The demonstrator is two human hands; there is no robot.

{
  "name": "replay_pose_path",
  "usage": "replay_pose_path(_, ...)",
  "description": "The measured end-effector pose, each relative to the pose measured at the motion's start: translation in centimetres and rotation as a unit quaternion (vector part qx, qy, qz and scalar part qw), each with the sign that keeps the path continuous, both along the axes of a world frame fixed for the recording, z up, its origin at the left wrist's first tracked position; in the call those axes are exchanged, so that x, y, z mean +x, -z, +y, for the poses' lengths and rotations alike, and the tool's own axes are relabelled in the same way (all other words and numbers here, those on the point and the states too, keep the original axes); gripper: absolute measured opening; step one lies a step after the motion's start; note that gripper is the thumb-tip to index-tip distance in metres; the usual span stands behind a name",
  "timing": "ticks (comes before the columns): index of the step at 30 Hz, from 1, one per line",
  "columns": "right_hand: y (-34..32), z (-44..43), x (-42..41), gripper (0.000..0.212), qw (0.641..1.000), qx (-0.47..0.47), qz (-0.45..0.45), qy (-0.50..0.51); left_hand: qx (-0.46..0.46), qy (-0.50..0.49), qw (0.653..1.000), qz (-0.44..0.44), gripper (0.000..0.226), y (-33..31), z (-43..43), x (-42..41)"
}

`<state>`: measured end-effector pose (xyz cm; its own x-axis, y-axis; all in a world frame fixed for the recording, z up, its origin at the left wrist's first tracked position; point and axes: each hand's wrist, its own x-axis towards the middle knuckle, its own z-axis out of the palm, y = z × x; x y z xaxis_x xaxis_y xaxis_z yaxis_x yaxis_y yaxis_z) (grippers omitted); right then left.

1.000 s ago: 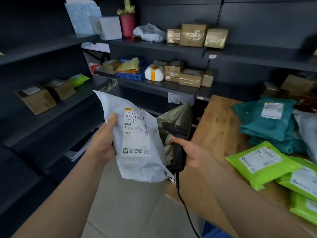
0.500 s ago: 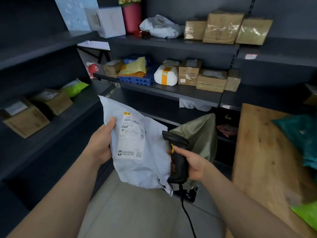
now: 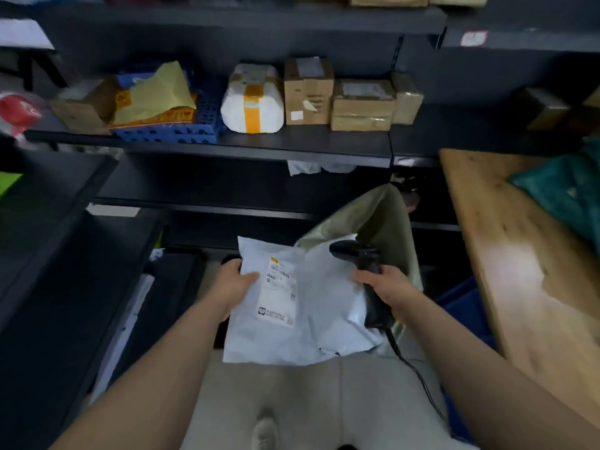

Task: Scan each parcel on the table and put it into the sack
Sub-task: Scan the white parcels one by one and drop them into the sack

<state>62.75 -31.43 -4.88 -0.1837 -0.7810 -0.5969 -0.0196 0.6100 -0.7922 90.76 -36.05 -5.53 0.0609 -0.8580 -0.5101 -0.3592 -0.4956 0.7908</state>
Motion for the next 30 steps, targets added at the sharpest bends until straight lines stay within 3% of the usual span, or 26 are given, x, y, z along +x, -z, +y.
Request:
replay_pose_path(3, 1.7, -1.7, 0.0, 0.012, 0.999, 0.007, 0.042, 0.015, 0.021, 0.033, 0.999, 0.004, 0.011, 3.3, -2.7, -1.5)
replay_pose_path(8, 5.3, -4.5, -0.4, 0.012, 0.996, 0.024, 0.082, 0.037, 0.048, 0.067, 0.996, 0.029, 0.021, 8.6, -6.8, -4.5)
replay_pose_path(11, 7.8, -6.5, -0.8, 0.025, 0.993, 0.051, 0.097, 0.044, 0.068, 0.072, 0.995, 0.032, 0.017, 11.7, -8.7, -5.9)
replay_pose_path(17, 13.6, -9.9, -1.8, 0.01, 0.99, 0.078, 0.109, 0.035, 0.092, 0.09, 0.991, 0.023, 0.015, 18.8, -12.4, -7.8)
replay_pose_path(22, 18.4, -11.7, -1.7, 0.013, 0.985, 0.109, 0.13, 0.046, 0.15, 0.102, 0.983, 0.013, 0.03, 25.1, -14.9, -7.9)
replay_pose_path(30, 23.5, -12.9, -1.8, 0.016, 0.978, 0.139, 0.137, 0.076, 0.227, 0.099, 0.96, 0.13, 0.027, 32.3, -17.3, -9.1)
